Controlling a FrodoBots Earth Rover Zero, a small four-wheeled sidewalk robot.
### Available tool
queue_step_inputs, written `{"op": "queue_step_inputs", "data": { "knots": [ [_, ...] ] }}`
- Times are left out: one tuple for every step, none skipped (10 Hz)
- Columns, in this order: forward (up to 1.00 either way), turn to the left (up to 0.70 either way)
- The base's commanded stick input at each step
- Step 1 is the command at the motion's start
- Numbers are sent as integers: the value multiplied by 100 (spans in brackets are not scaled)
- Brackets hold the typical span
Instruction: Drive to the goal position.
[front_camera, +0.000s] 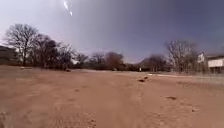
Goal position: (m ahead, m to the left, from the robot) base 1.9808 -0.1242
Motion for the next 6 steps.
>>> {"op": "queue_step_inputs", "data": {
  "knots": [
    [100,0],
    [100,0],
    [100,0],
    [100,0],
    [100,0],
    [100,0]
  ]
}}
